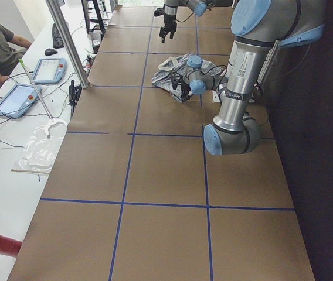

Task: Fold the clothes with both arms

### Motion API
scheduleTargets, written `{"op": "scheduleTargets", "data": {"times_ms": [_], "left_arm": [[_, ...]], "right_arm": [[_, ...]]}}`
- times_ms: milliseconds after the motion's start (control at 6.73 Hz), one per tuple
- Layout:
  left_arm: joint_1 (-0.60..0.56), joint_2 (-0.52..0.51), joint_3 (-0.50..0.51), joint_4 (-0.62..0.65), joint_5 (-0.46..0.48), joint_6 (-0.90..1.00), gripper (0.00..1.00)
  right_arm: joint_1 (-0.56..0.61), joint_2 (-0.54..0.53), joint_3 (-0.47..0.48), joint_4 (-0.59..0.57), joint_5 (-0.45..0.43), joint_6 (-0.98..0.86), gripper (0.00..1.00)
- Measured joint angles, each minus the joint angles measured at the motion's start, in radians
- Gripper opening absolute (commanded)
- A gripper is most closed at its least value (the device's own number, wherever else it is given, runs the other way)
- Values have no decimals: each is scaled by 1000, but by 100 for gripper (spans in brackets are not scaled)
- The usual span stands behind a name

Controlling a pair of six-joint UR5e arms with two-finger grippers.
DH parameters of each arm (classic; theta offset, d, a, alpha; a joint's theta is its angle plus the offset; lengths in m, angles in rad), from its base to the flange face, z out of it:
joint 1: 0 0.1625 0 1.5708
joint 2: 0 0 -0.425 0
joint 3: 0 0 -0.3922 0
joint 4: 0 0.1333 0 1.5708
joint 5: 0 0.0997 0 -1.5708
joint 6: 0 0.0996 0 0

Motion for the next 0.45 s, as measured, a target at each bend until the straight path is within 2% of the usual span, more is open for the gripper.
{"op": "scheduleTargets", "data": {"times_ms": [149, 297, 446], "left_arm": [[-2, 0, 2, 0, 1, 0, 0], [-8, -1, -1, 0, 1, 1, 53], [-12, -1, -6, 1, 0, 1, 58]], "right_arm": [[0, -1, -5, 0, 0, 0, 100], [0, -1, -10, 0, 0, 0, 100], [0, -1, -13, 0, 0, 0, 100]]}}
